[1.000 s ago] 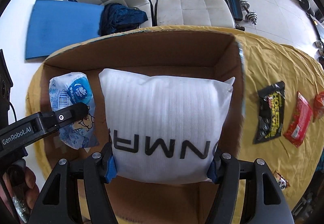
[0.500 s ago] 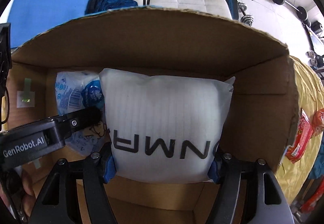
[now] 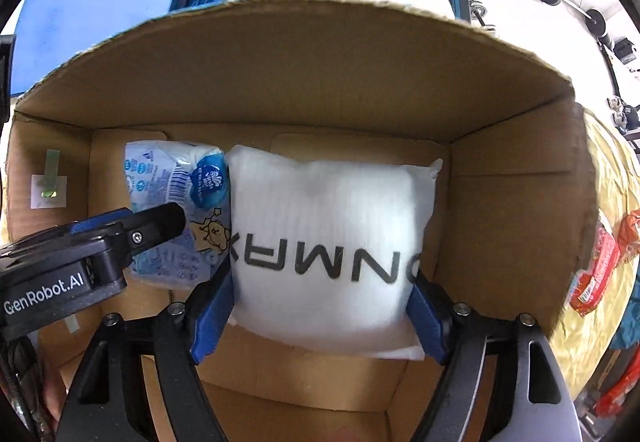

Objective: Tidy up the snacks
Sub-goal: 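Open both tools to release the two packs side by side in the box, then lift both tools out of the box toward the remaining snacks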

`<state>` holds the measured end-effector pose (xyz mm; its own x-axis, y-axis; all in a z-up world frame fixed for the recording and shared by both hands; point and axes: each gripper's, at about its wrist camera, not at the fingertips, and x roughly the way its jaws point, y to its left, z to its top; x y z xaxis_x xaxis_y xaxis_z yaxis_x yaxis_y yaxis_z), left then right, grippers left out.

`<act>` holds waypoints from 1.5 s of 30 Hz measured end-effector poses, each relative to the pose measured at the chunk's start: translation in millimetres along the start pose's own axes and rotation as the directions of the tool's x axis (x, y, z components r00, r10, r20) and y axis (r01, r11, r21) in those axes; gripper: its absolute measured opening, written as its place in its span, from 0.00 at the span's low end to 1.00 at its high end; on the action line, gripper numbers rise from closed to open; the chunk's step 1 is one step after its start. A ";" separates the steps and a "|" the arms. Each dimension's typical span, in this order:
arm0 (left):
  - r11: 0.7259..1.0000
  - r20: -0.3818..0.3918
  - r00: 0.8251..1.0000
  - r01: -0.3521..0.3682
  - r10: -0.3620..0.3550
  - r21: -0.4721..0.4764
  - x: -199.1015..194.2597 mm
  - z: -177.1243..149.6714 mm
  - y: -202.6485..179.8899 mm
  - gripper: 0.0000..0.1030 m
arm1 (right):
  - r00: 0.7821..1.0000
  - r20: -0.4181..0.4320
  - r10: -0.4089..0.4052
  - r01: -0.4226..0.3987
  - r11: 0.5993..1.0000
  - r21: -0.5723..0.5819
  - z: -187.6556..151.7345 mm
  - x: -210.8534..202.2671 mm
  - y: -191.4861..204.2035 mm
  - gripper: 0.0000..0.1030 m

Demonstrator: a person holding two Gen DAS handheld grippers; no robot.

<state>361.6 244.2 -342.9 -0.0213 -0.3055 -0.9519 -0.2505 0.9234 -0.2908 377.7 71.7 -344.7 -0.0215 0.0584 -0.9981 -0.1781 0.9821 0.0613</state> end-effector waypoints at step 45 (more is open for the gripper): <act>0.976 0.489 0.866 -0.180 0.100 0.119 -182.0 -236.3 -66.0 0.99 | 0.937 0.340 0.086 -0.088 0.996 -0.007 -218.6 -215.6 -17.5 0.99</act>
<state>153.3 183.9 -127.7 0.4300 -0.0587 -0.9009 -0.1257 0.9843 -0.1242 170.4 2.8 -128.3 0.2989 0.1996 -0.9332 -0.1828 0.9717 0.1494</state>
